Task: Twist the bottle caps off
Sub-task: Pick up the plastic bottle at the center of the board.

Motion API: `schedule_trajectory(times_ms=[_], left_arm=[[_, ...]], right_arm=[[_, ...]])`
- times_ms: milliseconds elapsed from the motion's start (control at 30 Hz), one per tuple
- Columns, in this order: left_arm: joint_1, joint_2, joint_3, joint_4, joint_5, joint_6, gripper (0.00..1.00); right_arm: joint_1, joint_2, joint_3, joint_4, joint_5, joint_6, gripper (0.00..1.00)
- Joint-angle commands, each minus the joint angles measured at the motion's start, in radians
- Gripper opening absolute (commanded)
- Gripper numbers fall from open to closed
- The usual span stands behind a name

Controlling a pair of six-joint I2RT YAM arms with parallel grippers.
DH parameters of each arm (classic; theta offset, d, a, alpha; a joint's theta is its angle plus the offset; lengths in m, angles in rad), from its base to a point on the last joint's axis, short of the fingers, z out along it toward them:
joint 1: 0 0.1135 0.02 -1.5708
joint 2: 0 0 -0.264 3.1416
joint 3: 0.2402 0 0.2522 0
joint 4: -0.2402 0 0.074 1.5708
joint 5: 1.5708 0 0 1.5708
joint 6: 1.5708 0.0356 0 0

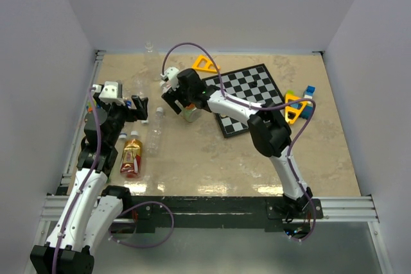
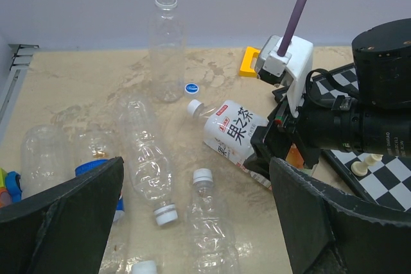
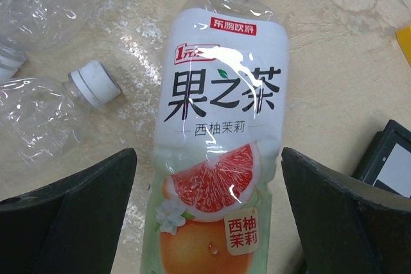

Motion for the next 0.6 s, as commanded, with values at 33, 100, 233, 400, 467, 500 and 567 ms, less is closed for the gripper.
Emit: schedule_trajectory(times_ms=[33, 100, 233, 400, 467, 500, 567], left_arm=[[0.005, -0.01, 0.004, 0.034, 0.01, -0.006, 1.0], [0.003, -0.012, 0.004, 0.034, 0.01, -0.006, 1.0], [0.005, -0.013, 0.004, 0.033, 0.007, -0.006, 1.0], [0.003, -0.016, 0.003, 0.033, 0.007, -0.004, 1.0], [0.005, -0.018, 0.003, 0.033, 0.005, -0.004, 1.0], [0.005, -0.02, 0.003, 0.033, 0.003, -0.003, 1.0], [0.005, -0.021, 0.003, 0.031, 0.0, -0.001, 1.0]], right_arm=[[-0.012, 0.04, 0.052, -0.025, -0.015, 0.039, 0.98], [-0.012, 0.047, 0.06, -0.03, -0.023, 0.039, 0.98], [-0.012, 0.06, 0.071, -0.045, -0.029, 0.042, 0.97], [-0.013, 0.076, 0.071, -0.053, -0.025, 0.051, 0.91], [-0.013, 0.069, 0.071, -0.051, -0.025, 0.052, 0.8], [-0.015, 0.066, 0.071, -0.051, -0.023, 0.052, 0.75], [-0.015, 0.047, 0.068, -0.05, -0.023, 0.048, 0.64]])
